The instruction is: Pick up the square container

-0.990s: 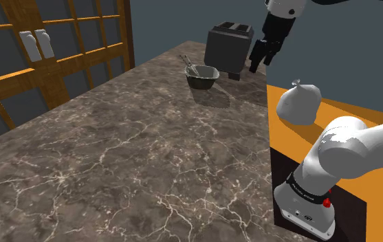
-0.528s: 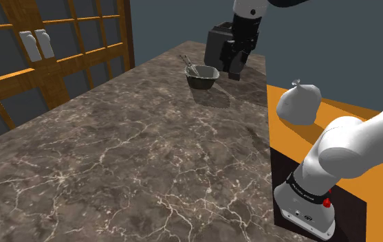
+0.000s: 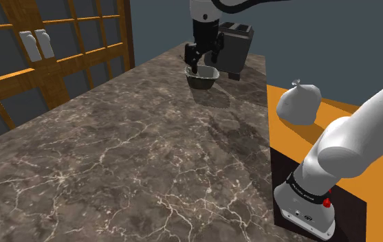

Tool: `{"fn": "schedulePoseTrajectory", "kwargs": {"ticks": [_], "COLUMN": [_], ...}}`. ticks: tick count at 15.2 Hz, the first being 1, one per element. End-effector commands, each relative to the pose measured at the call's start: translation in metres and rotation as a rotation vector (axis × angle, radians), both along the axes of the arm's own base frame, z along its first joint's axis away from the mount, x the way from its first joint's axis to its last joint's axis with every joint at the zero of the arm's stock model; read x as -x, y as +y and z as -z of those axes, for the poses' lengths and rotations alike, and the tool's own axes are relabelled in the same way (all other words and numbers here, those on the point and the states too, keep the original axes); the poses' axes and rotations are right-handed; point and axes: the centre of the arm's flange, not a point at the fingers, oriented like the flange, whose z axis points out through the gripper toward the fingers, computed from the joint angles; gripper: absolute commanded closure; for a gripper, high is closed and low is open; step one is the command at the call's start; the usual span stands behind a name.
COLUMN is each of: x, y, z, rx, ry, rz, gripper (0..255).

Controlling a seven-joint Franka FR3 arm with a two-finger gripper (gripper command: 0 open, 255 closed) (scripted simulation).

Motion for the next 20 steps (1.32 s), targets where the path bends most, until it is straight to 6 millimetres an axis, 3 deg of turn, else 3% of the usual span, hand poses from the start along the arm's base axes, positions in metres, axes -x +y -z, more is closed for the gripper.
{"fn": "schedulePoseTrajectory", "kwargs": {"ticks": [1,3,10,12,13,20], "x": [-0.022,-0.036,-0.036,-0.036,-0.035,-0.035], "y": [0.019,0.029,0.029,0.029,0.029,0.029], "z": [0.005,0.009,0.049,0.049,0.048,0.048], "rx": [0.02,0.032,0.032,0.032,0.032,0.032], "ry": [0.002,0.004,0.004,0.004,0.004,0.004], "rz": [0.013,0.019,0.019,0.019,0.019,0.019], "gripper": [0,0,0,0,255,255]}}
